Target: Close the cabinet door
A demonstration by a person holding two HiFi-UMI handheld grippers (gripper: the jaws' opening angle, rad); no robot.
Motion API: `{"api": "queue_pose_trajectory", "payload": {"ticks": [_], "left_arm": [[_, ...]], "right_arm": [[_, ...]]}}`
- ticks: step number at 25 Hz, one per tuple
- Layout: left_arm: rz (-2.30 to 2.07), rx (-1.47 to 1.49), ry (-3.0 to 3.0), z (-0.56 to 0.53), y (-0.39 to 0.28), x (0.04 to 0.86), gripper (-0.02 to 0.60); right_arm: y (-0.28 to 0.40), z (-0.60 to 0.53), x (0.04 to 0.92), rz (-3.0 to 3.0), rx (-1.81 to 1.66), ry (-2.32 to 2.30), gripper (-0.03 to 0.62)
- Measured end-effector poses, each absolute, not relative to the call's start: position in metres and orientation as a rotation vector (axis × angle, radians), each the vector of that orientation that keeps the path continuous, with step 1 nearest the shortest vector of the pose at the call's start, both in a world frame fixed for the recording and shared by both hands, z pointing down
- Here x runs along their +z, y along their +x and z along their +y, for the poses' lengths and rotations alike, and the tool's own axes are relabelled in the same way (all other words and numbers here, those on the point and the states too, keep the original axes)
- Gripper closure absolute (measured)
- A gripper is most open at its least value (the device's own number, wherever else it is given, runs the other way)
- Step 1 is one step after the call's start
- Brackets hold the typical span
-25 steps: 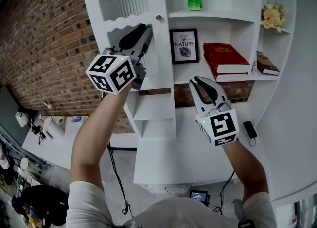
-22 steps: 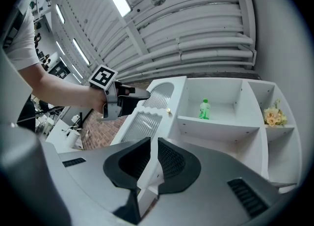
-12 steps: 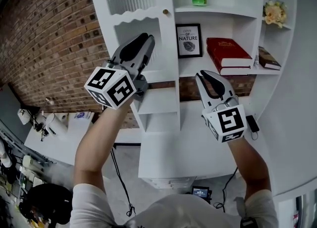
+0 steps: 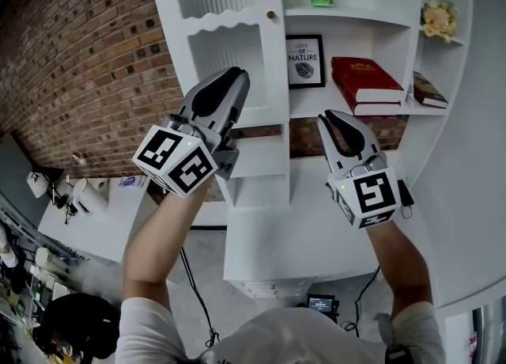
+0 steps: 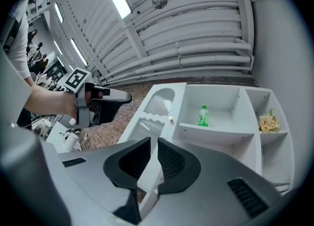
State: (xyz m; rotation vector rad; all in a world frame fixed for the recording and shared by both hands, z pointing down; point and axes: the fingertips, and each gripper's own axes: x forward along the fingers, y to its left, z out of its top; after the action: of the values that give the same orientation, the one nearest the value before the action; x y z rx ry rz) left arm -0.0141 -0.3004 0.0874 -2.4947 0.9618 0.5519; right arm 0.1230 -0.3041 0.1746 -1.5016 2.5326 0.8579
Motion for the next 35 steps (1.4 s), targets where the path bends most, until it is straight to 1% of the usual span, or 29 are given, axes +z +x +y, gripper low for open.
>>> {"api": "queue_pose_trajectory", "payload": {"ticks": [13, 22, 35], "left_arm": [[0.947, 0.58, -2.551, -0.279, -0.025, 0.13, 0.574], [1.023, 0.595, -2.614, -0.278, -0.043, 0.174, 0.574], [1.063, 0.527, -2.68, -0.265, -0.039, 0.235, 0.574]], "right_arm": [[0.121, -0.298, 0.19, 2.536, 0.806, -1.515, 0.533], [0.118, -0.291, 0.205, 2.553, 0.762, -1.496, 0.534], [0.118, -0.283, 0.239, 2.576, 0.655, -1.496, 0.546]]}}
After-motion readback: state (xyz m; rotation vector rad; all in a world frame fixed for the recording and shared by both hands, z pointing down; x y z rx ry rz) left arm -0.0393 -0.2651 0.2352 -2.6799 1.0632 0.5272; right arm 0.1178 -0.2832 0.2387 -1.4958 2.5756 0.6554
